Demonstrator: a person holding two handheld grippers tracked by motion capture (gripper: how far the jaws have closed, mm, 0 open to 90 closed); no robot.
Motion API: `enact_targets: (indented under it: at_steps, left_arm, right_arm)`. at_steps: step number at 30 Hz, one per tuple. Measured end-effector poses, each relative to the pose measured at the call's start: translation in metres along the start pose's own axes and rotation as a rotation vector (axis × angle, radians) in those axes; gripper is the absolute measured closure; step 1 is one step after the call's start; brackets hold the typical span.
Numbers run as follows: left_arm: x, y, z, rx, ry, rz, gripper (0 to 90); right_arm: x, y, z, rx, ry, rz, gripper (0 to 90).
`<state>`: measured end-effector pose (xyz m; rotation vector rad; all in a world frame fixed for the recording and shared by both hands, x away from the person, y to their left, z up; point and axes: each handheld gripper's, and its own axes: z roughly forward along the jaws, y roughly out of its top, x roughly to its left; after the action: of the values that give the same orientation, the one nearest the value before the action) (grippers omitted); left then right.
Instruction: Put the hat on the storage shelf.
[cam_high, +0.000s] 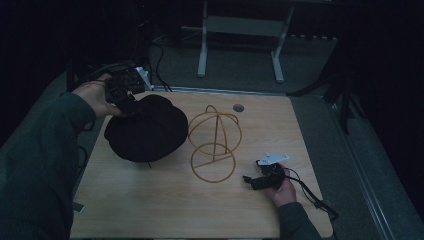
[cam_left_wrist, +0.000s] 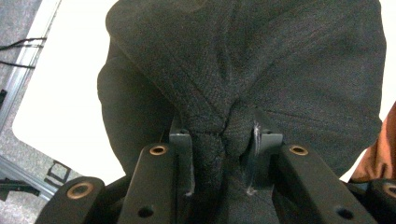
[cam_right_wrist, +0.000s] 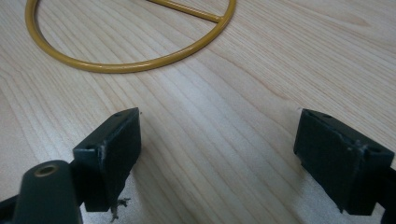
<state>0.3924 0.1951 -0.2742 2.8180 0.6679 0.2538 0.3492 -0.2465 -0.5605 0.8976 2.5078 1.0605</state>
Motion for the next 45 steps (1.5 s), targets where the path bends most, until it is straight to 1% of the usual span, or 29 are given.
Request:
enact_targets:
  at_steps: [11, 15, 23, 25, 29, 30, 41, 45]
  left_arm:
    - [0.003, 0.01, -0.009, -0.015, -0.01, -0.003, 68.9]
    - [0.004, 0.016, -0.013, -0.018, -0.019, 0.002, 68.9]
    - [0.007, 0.019, -0.017, -0.019, -0.027, -0.005, 68.9]
    - [0.007, 0.019, -0.018, -0.024, -0.031, -0.011, 68.9]
    - [0.007, 0.02, -0.02, -0.031, -0.033, -0.009, 68.9]
    - [0.008, 0.022, -0.022, -0.038, -0.035, -0.008, 68.9]
    - [0.009, 0.029, -0.03, -0.045, -0.028, -0.013, 68.8]
    - [0.01, 0.034, -0.034, -0.054, -0.015, -0.014, 68.8]
  right_arm:
    - [0.0, 0.0, 0.0, 0.0, 0.0, 0.001, 14.6]
    - [0.0, 0.0, 0.0, 0.0, 0.0, 0.001, 14.6]
    - [0.0, 0.0, 0.0, 0.0, 0.0, 0.001, 14.6]
    - [0.0, 0.0, 0.0, 0.0, 0.0, 0.0, 14.6]
    - [0.0, 0.0, 0.0, 0.0, 0.0, 0.001, 14.6]
    - [0.0, 0.0, 0.0, 0.0, 0.0, 0.001, 14.6]
    - [0.0, 0.0, 0.0, 0.0, 0.0, 0.001, 14.6]
    - [0.0, 0.0, 0.0, 0.0, 0.0, 0.0, 14.6]
